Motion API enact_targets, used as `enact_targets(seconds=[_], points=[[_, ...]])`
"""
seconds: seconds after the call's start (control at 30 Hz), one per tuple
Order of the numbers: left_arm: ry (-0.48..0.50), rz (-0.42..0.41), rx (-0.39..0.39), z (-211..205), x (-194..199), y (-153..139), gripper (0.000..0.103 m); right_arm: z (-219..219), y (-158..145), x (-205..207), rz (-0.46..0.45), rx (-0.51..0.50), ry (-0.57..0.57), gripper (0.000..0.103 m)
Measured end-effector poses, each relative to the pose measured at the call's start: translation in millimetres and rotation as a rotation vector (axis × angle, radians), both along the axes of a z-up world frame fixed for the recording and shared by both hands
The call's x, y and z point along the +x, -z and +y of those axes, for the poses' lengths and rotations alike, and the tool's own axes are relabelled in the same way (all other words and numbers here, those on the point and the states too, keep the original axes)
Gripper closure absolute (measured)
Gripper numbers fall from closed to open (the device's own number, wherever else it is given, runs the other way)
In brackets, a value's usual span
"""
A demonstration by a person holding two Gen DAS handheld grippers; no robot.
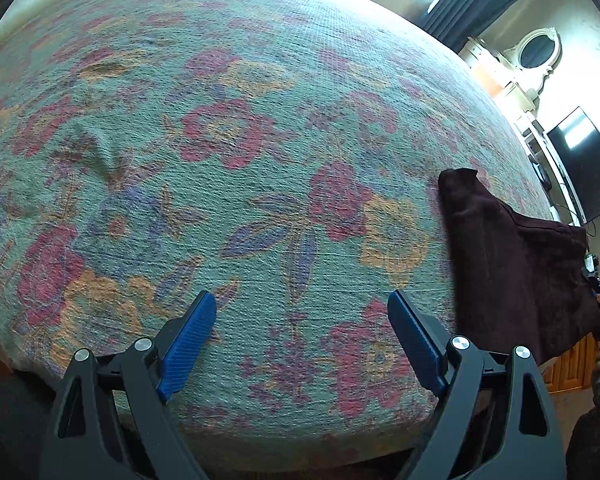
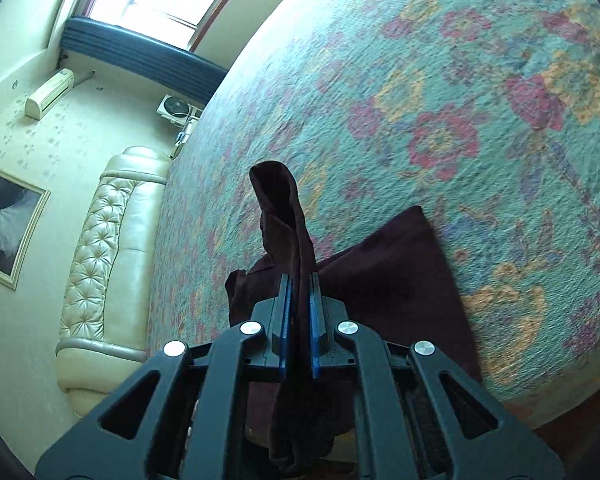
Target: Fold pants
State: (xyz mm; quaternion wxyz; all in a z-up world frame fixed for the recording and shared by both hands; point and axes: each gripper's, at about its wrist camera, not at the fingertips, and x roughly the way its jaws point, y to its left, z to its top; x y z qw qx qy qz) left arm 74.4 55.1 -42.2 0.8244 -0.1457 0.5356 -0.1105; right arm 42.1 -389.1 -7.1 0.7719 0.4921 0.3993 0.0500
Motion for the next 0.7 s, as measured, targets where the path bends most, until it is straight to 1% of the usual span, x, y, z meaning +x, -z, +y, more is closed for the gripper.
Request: enact_targets(seconds=[0.17,0.3,0.43,0.7], points=[[0.037,-0.001,-0.040,-11,-5,-1,0.017,-16,42,-5,0.058,0.064,0.051,0.096],[0.075,-0.011,-0.049,-25,-9,-3,0.017,-21,64,-8,0.084,0.088,0.080,0.095],[0.100,-0.005,-0.061,-36,-11,-2,0.017,-22,75,-9,0.082,0.111,0.098,0.095],[0.119,0.003,-0.055,-49,-14,0,0.017,-28,84,-15,0.068,0.135,0.102,0.094]])
